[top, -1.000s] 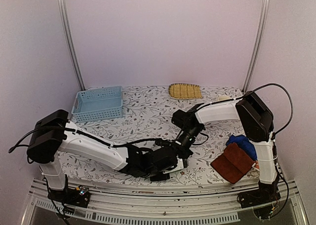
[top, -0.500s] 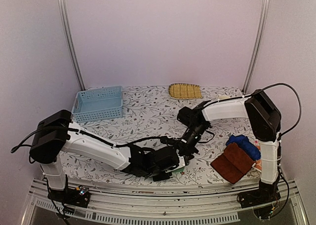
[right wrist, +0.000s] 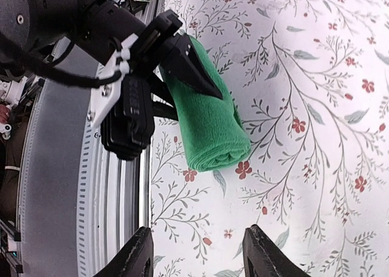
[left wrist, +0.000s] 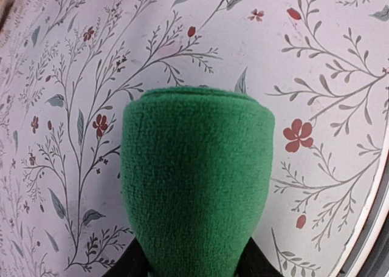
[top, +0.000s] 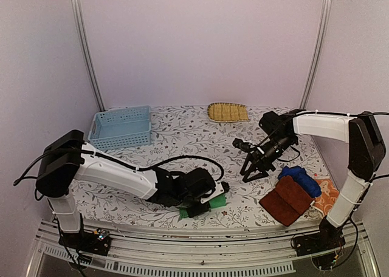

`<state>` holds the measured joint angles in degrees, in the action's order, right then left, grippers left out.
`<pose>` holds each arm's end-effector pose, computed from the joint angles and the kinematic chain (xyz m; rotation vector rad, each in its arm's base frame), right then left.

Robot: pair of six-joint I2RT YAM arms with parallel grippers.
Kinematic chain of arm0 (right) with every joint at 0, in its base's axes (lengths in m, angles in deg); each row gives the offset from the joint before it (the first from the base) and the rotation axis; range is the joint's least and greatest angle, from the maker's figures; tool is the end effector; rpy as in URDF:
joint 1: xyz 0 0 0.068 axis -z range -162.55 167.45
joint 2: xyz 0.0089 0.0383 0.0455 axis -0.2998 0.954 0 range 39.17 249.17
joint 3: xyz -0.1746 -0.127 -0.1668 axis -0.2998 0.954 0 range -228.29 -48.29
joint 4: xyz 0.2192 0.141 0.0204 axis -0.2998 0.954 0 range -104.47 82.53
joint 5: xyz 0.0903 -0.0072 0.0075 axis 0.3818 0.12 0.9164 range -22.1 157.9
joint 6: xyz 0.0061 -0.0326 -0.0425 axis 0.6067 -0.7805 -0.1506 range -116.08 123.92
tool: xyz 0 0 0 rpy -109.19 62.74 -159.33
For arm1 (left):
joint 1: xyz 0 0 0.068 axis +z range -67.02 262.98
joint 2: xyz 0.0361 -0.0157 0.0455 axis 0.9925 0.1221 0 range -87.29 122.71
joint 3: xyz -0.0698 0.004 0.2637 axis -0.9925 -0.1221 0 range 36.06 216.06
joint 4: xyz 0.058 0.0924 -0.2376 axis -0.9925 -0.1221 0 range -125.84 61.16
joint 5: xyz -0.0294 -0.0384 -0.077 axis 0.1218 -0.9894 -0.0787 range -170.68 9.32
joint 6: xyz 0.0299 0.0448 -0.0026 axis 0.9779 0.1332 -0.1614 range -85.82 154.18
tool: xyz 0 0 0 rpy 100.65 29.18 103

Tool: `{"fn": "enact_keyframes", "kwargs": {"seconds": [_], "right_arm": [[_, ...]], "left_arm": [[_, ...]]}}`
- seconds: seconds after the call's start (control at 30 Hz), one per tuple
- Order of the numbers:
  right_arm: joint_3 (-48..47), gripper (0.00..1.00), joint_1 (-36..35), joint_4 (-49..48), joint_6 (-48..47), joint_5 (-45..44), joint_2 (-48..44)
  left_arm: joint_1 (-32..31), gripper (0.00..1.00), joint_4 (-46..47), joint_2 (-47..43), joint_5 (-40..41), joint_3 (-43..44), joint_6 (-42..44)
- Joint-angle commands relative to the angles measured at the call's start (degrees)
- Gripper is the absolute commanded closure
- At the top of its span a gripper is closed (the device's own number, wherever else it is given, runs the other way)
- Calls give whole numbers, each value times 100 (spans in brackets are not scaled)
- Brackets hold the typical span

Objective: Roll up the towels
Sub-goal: Pick up the towel from the center of the board.

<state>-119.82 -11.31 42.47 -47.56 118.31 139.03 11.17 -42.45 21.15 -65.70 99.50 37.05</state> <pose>0.2649 0.1765 0.2139 -1.7410 1.9865 1.1974 0.1260 -0.3539 0.1405 1.4682 2.0794 -0.1287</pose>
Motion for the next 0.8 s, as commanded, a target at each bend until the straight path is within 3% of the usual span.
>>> {"fn": "enact_keyframes", "kwargs": {"seconds": [0.0,0.33,0.77], "right_arm": [[331,48,105,-413,283,298,-41],[262,47,229,-477,319,324,-23],[331,48,326,-536,341,294,-32]], "left_arm": [[325,100,-906,198,-724,-216,-371],[1153,100,-872,-599,-1286,-371,-843],[2911,100,-1268,-1522,-1331,-176,-1160]]}}
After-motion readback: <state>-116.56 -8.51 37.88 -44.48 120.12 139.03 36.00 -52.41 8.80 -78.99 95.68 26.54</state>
